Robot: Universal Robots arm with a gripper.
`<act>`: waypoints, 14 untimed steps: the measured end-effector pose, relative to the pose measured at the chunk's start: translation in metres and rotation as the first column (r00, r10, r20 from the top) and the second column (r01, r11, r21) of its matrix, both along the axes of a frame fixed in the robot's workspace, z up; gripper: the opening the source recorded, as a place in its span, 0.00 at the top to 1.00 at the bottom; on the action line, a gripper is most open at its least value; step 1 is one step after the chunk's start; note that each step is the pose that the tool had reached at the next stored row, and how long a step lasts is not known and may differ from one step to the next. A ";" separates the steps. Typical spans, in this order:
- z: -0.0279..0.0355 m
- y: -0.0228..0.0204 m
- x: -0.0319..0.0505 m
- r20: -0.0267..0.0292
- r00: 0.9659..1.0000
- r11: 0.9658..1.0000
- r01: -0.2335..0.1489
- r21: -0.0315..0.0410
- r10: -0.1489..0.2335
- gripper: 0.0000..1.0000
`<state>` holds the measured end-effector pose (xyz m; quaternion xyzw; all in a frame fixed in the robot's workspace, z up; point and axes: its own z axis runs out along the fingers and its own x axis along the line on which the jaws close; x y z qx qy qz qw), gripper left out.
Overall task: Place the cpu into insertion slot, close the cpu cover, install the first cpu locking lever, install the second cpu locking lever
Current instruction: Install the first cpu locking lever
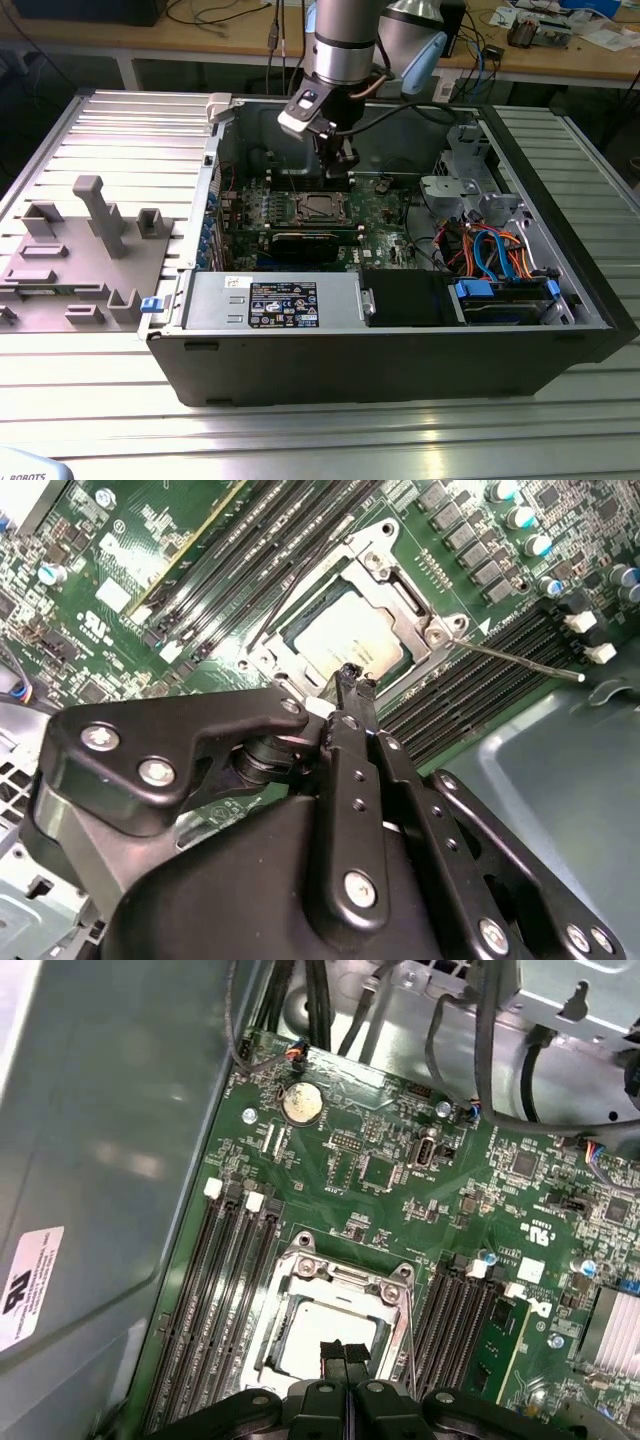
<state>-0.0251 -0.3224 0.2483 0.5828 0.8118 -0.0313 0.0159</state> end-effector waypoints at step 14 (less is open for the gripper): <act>0.0000 0.0000 0.0000 0.000 0.989 0.989 -0.146 0.000 0.146 0.89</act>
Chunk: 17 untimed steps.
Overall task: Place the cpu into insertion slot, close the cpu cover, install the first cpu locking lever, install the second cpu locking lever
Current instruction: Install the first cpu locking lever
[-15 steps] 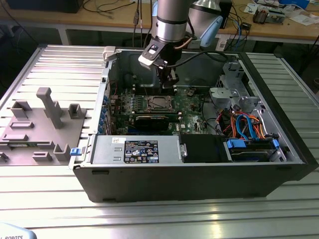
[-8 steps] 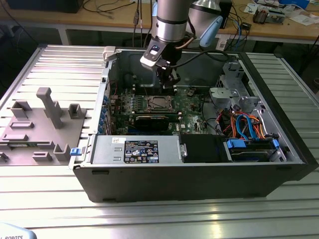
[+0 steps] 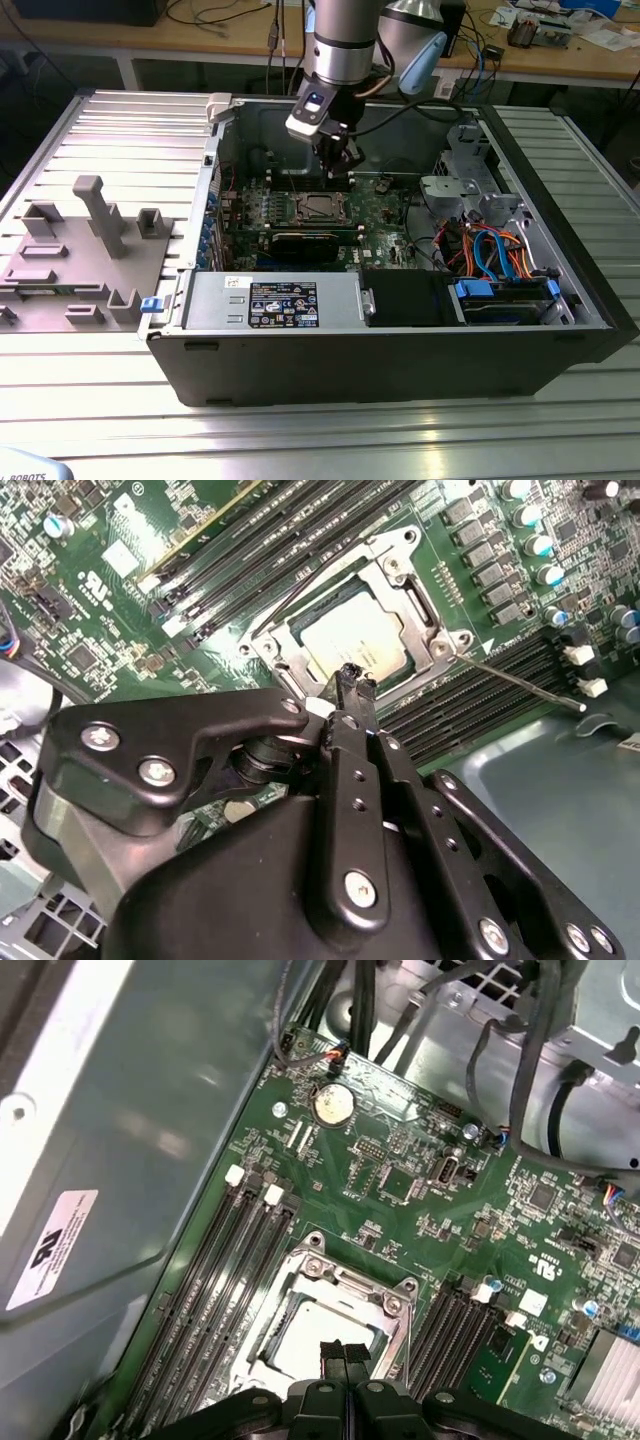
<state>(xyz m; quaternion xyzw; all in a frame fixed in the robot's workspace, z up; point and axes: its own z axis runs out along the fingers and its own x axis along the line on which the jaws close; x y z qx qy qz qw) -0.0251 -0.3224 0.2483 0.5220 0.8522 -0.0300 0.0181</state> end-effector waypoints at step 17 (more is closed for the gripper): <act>0.0000 0.0000 0.0000 0.000 0.994 0.994 -0.111 0.000 0.111 0.89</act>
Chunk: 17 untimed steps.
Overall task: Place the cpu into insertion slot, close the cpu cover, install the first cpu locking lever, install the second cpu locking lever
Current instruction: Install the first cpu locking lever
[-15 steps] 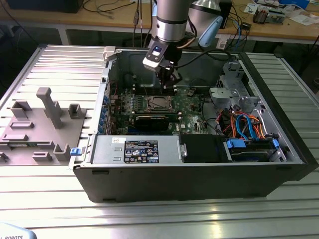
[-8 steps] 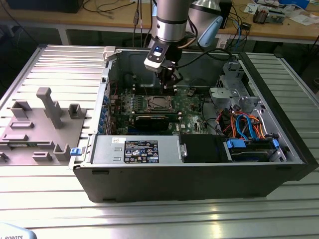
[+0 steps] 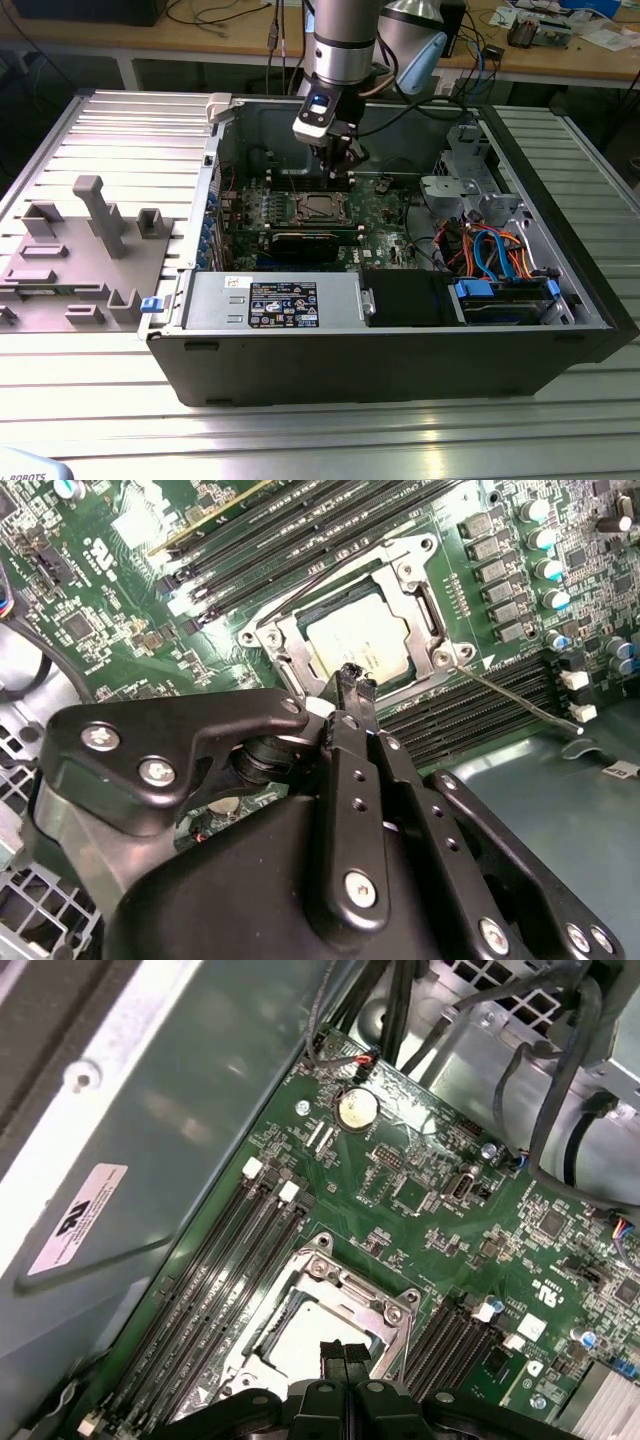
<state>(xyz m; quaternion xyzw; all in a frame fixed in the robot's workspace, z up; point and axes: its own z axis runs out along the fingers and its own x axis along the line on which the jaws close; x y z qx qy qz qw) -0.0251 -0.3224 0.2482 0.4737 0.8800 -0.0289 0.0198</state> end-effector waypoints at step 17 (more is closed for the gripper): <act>0.0000 0.0000 0.0000 0.000 0.989 0.989 -0.149 0.000 0.149 0.89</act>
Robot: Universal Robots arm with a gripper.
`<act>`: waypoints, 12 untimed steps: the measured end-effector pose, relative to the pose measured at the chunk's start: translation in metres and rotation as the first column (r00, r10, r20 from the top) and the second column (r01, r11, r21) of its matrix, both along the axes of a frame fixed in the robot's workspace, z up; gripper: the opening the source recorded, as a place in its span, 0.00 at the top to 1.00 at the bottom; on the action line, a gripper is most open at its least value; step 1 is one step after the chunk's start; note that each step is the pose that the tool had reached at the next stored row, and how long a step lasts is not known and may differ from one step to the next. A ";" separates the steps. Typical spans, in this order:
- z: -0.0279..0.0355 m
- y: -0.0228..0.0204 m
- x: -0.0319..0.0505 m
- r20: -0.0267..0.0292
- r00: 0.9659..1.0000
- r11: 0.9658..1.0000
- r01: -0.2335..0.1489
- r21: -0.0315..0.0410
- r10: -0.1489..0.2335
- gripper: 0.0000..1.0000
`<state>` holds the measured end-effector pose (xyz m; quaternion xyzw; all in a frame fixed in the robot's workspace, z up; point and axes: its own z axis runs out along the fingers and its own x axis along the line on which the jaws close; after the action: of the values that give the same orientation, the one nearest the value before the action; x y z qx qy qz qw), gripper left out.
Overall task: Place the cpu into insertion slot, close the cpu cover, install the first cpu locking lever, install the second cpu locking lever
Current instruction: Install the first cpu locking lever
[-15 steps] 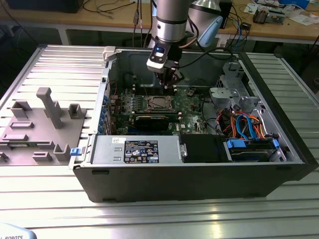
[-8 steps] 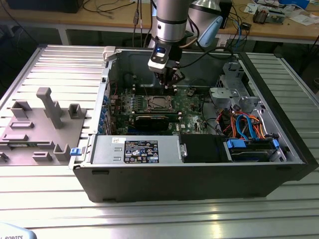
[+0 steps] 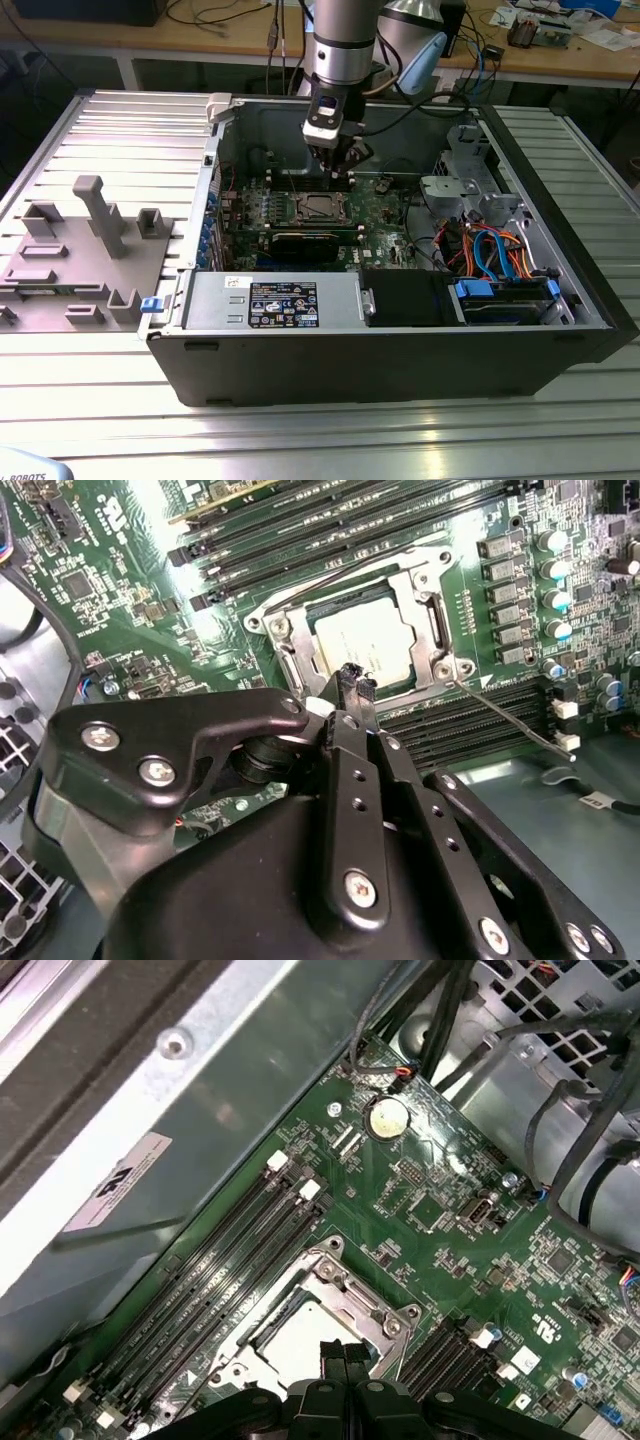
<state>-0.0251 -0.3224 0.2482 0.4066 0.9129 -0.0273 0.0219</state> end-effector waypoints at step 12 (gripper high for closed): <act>0.0000 0.0000 0.0000 0.000 0.996 0.996 -0.088 0.000 0.088 0.89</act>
<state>-0.0251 -0.3224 0.2483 0.3663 0.9299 -0.0264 0.0231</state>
